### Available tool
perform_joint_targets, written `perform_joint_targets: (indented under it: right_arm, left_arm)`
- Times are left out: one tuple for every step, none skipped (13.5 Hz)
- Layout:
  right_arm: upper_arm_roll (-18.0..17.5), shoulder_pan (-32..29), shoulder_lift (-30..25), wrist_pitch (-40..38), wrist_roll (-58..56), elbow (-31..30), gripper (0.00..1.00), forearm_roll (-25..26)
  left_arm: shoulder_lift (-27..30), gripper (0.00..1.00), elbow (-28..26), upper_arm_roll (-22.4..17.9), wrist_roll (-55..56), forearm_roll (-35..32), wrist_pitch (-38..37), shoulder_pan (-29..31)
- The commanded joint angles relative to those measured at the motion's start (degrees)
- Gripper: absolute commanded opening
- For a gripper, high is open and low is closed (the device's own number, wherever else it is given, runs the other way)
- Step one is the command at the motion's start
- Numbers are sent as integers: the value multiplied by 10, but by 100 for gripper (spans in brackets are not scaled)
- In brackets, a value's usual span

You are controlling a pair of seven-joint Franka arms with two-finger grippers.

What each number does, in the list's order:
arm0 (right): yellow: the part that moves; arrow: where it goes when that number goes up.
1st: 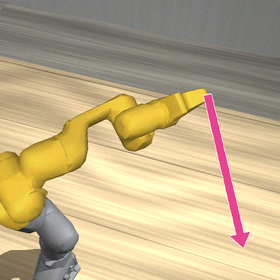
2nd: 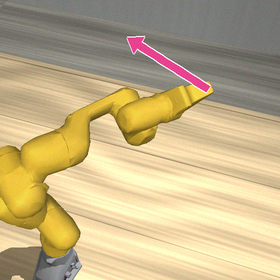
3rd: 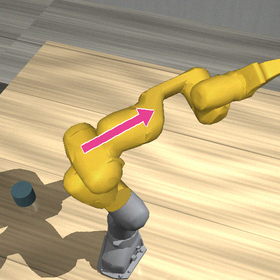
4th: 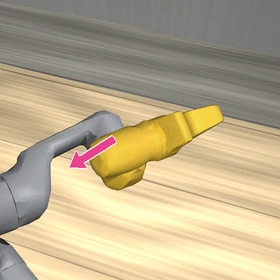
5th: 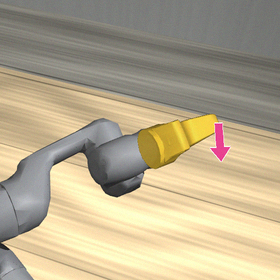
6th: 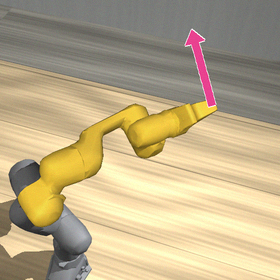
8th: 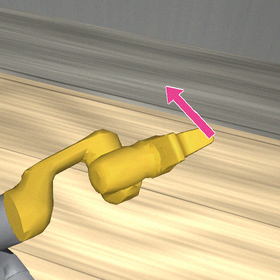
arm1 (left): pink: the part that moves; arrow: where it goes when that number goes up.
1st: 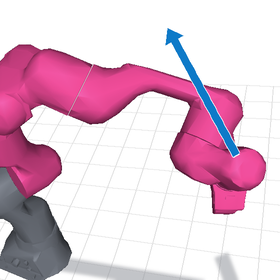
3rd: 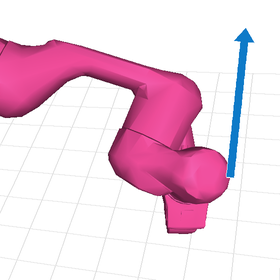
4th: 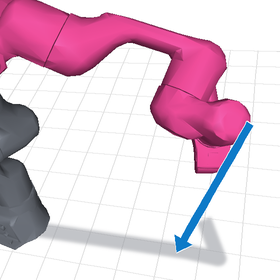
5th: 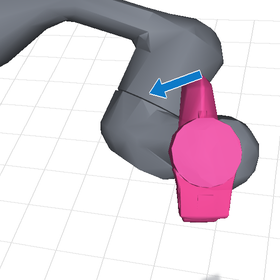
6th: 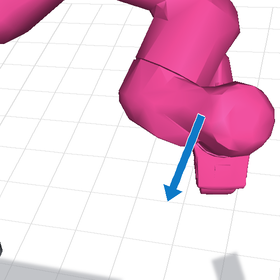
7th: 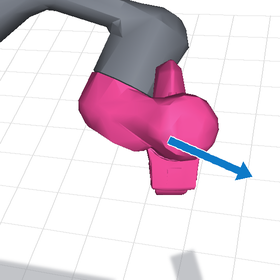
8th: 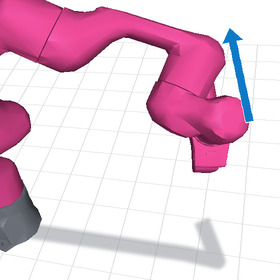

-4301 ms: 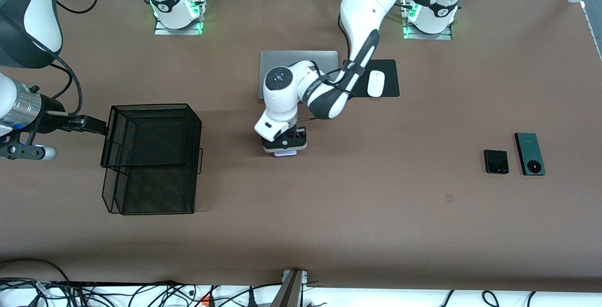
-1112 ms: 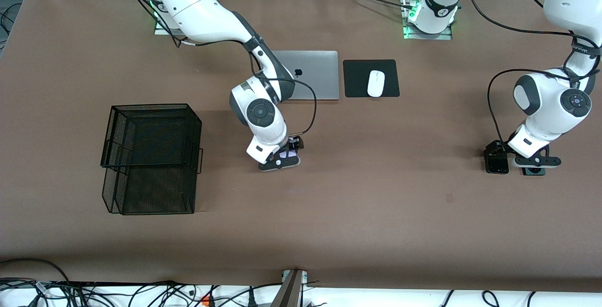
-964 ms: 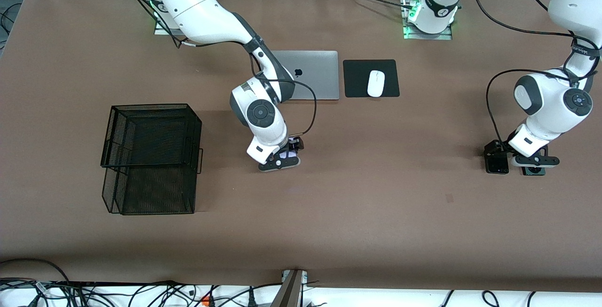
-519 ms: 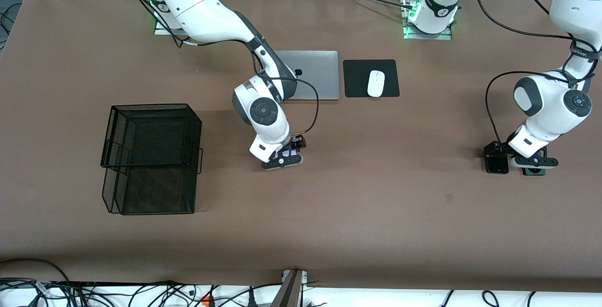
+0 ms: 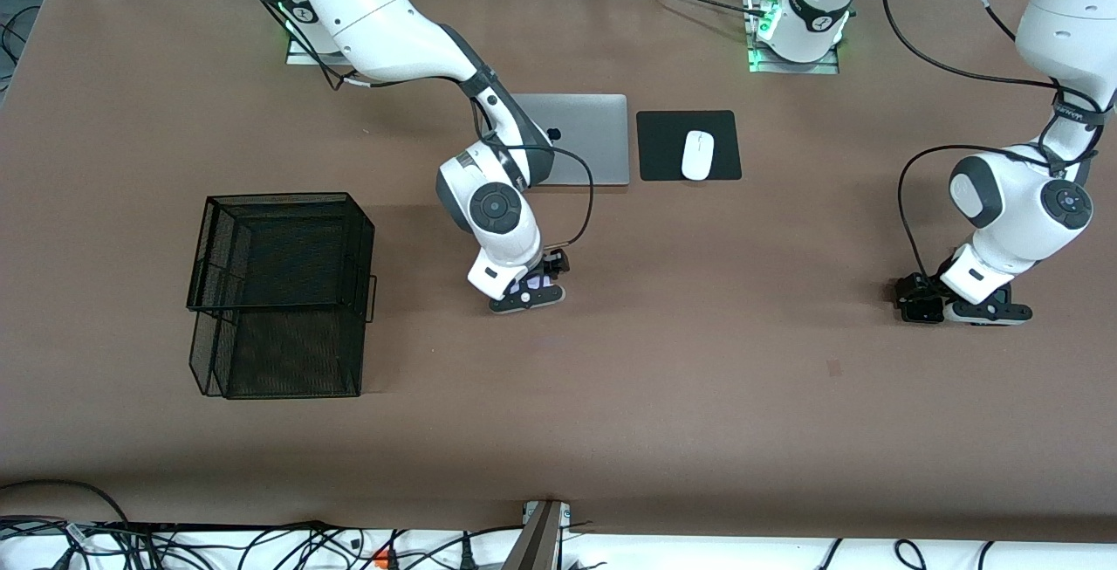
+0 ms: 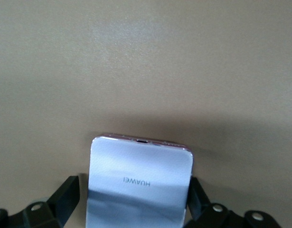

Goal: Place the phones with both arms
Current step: 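Grasp the black flip phone with the left gripper while the right gripper lifts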

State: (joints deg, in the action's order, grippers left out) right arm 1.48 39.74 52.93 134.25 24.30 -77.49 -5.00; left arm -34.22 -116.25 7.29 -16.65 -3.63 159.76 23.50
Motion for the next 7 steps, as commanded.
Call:
perform_joint_targets:
  right_arm:
    - [5, 7, 9, 20, 0, 5, 64, -1]
    - [6, 6, 9, 21, 0, 5, 47, 0]
    - [8, 6, 9, 20, -1, 5, 31, 0]
    - [10, 5, 6, 20, -4, 5, 16, 0]
    - [12, 4, 2, 15, -4, 6, 1, 1]
    - [24, 5, -5, 4, -5, 6, 0, 1]
    - [40, 6, -26, -26, -5, 8, 0, 0]
  left_arm:
    - [-13, 100, 13, 2, -1, -4, 7, 1]
    - [-17, 100, 15, 2, -2, -3, 7, 1]
    - [-18, 100, 16, 2, -1, -3, 7, 1]
    - [-19, 100, 16, 2, -1, -3, 7, 1]
    - [-20, 97, 16, 2, -1, -3, 7, 1]
    - [-22, 80, 16, 2, -1, -3, 7, 1]
    - [-23, 64, 16, 2, -1, -3, 7, 1]
